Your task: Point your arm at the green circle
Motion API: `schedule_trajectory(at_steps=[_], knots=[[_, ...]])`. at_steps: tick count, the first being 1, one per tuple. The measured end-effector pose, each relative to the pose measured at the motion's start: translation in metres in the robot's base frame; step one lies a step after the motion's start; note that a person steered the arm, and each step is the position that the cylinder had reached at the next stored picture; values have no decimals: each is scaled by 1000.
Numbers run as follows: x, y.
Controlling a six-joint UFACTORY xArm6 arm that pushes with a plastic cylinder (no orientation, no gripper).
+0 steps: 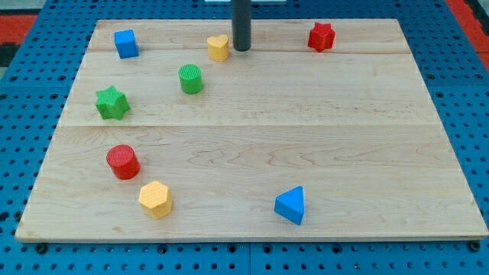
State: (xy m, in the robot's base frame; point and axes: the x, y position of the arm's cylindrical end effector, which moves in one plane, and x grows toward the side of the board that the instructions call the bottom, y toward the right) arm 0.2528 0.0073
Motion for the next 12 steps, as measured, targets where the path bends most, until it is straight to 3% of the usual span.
schedule_trajectory(at_steps=[10,12], knots=[[-3,42],[78,45]])
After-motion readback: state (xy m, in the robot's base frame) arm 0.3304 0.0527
